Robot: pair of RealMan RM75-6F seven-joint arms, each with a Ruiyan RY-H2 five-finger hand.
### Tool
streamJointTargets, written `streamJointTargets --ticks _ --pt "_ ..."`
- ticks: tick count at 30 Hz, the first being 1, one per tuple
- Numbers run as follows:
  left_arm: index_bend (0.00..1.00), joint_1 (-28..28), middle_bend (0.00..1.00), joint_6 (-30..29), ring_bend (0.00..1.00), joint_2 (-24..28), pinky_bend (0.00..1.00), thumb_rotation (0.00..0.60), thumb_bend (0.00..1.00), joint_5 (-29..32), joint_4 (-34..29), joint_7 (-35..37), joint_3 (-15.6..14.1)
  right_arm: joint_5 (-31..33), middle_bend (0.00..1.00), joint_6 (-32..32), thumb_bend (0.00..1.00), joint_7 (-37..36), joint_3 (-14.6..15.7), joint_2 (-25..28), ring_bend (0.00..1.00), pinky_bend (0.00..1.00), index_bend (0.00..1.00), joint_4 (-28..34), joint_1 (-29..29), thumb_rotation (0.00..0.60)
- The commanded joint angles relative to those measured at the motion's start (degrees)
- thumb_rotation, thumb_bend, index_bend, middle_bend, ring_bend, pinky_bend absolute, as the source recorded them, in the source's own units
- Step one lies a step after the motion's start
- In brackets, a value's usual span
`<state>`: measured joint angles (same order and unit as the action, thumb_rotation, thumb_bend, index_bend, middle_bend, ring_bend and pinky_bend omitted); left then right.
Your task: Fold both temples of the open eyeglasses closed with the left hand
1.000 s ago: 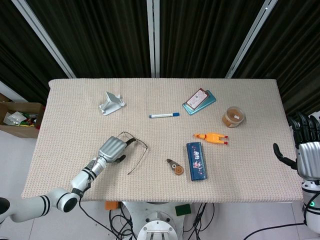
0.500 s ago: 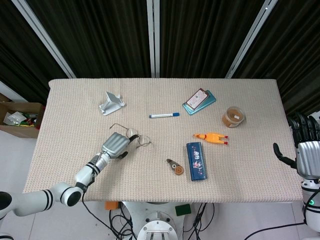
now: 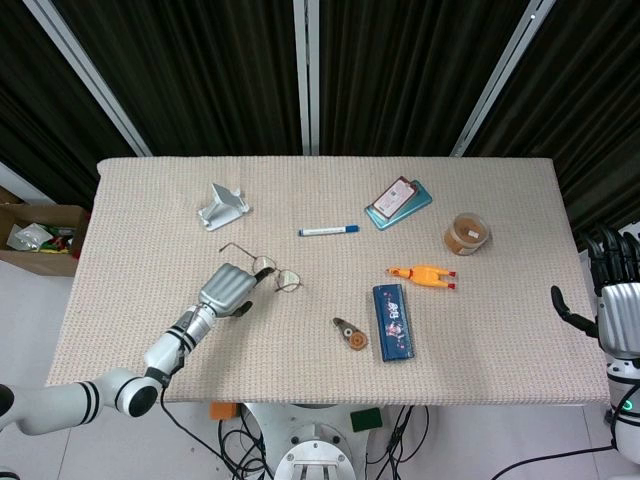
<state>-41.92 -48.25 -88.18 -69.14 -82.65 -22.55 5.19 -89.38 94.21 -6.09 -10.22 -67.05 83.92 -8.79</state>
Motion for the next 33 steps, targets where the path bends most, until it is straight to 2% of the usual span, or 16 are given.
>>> streamJointTargets --ticks 1,6,10,18,28,33 --pt "0.14 1.2 0.91 -2.0 0.82 1.7 0.77 0.6 0.34 0.0 -2.0 -1.5 -1.0 -0.1 0.0 0.2 0.38 0.0 0.1 0.0 0.0 0.0 0.0 0.0 0.1 0.537" --pt "0.16 3.2 0.87 -3.8 0.79 4.9 0.74 0.6 0.34 1.8 -4.0 -4.1 -3.0 0.3 0.0 0.7 0.38 -0.2 -0.2 0.3 0.0 0.0 0.0 -0.1 0.4 0.538" --pt "0.16 4.8 0.87 -5.2 0.79 6.8 0.75 0.6 0.34 4.3 -4.0 -3.5 -3.0 0.2 0.0 1.0 0.38 -0.3 -0.3 0.6 0.0 0.0 0.0 0.0 0.5 0.537" --pt "0.08 6.8 0.89 -7.4 0.8 6.7 0.76 0.6 0.34 4.4 2.5 5.0 -0.5 -0.3 0.0 1.2 0.38 0.4 -0.3 0.7 0.0 0.0 0.0 0.8 0.4 0.536" --pt "0.04 5.4 0.9 -5.0 0.82 1.6 0.79 0.6 0.34 -1.1 13.4 18.2 1.1 -0.5 0.0 0.9 0.38 1.8 -0.3 0.8 0.0 0.0 0.0 1.7 0.2 0.537" --pt "0.04 4.0 0.9 -4.8 0.82 -0.1 0.79 0.6 0.34 -5.0 15.8 22.4 1.1 -0.4 0.0 0.9 0.38 2.1 -0.4 0.8 0.0 0.0 0.0 1.9 0.1 0.539"
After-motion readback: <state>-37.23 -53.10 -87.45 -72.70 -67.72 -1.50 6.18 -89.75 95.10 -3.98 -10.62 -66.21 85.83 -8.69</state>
